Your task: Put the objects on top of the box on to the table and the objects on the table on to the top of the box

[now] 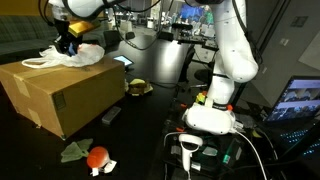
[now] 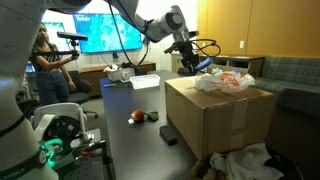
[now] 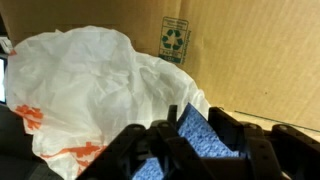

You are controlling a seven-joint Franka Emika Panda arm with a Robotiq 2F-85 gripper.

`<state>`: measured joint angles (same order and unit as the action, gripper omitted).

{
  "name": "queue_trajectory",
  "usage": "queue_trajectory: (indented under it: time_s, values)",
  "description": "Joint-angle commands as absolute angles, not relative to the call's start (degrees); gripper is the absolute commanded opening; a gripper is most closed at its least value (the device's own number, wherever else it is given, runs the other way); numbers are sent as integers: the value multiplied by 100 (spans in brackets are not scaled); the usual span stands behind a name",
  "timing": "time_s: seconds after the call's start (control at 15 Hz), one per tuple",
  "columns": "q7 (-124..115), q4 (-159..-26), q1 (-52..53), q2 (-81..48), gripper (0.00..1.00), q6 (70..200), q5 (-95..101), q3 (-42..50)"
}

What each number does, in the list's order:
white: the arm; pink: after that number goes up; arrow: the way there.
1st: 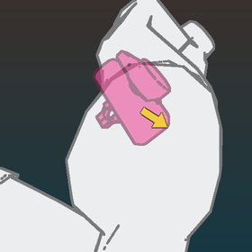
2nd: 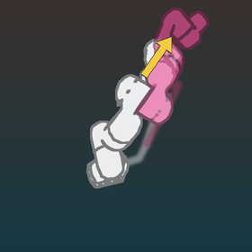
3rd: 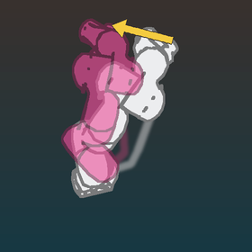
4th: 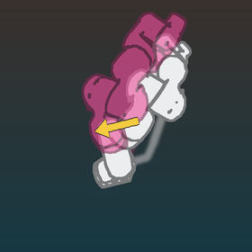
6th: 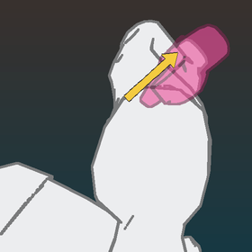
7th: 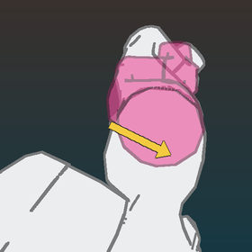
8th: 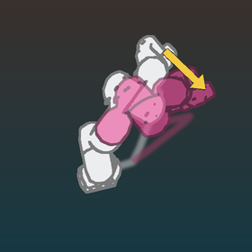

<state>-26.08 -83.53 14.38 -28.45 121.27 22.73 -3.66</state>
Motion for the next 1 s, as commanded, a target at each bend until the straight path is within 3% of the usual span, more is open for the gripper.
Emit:
queue_trajectory:
  time_s: [0.0, 0.07, 0.13, 0.2, 0.33, 0.67, 0.93]
  values:
    - [-2309, -7151, 1559, -3559, 13, 11503, 1975, -224]
    - [-2263, -6940, 1555, -3706, 13, 11387, 1897, -210]
    - [-2217, -6777, 1536, -3803, 30, 11293, 1814, -196]
    - [-2211, -6649, 1528, -3888, 63, 11229, 1763, -168]
    - [-2180, -6481, 1513, -3981, 64, 11126, 1668, -107]
    - [-2151, -6507, 1504, -3888, 99, 10937, 1649, 1]
    - [-1711, -7408, 1356, -3318, 100, 11086, 1706, -193]
